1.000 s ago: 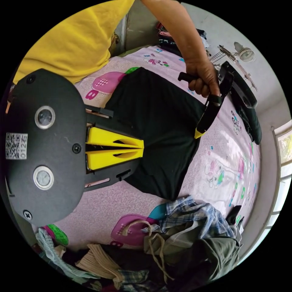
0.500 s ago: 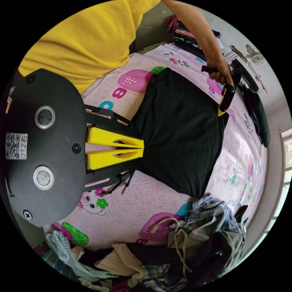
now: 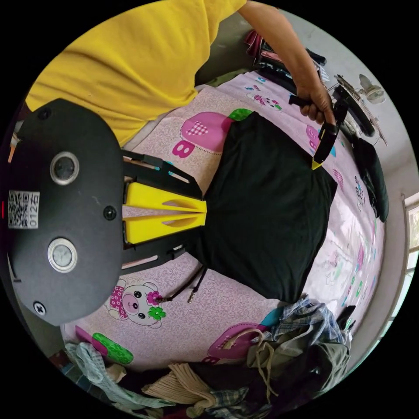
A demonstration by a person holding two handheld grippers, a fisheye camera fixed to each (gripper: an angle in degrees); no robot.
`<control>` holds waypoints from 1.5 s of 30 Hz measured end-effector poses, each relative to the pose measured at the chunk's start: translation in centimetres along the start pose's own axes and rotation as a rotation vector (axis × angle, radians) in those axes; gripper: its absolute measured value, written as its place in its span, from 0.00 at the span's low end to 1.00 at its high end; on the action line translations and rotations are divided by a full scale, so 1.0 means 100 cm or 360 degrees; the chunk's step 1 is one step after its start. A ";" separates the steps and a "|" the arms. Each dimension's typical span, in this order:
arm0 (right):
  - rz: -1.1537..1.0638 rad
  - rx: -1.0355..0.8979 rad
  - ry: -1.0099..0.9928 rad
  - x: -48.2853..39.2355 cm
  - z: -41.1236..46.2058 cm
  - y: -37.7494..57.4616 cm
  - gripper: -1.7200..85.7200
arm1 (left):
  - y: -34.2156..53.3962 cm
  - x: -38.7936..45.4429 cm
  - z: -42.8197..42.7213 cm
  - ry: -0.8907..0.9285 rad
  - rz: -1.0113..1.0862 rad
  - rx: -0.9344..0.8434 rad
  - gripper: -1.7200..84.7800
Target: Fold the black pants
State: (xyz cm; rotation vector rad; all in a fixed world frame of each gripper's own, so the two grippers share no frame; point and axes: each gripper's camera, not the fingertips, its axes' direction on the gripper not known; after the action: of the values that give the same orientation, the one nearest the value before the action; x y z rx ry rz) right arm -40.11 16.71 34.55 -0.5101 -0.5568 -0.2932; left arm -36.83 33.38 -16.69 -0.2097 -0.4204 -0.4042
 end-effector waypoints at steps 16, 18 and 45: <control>0.0143 0.0001 0.0267 0.025 0.005 0.016 0.03 | 0.021 0.006 -0.016 -0.0021 -0.0009 0.0020 0.02; 0.0210 -0.0021 0.0274 0.039 0.004 0.026 0.03 | 0.021 0.004 -0.018 0.0008 -0.0024 0.0016 0.02; 0.1009 0.0353 -0.0488 0.133 -0.016 0.054 0.04 | -0.034 0.067 -0.024 -0.0158 0.0105 0.0003 0.02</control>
State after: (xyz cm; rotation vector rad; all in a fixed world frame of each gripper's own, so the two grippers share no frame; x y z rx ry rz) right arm -26.49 18.67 38.86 -0.4930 -0.6839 0.4534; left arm -31.86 27.38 -15.53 -0.2418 -0.5104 -0.3296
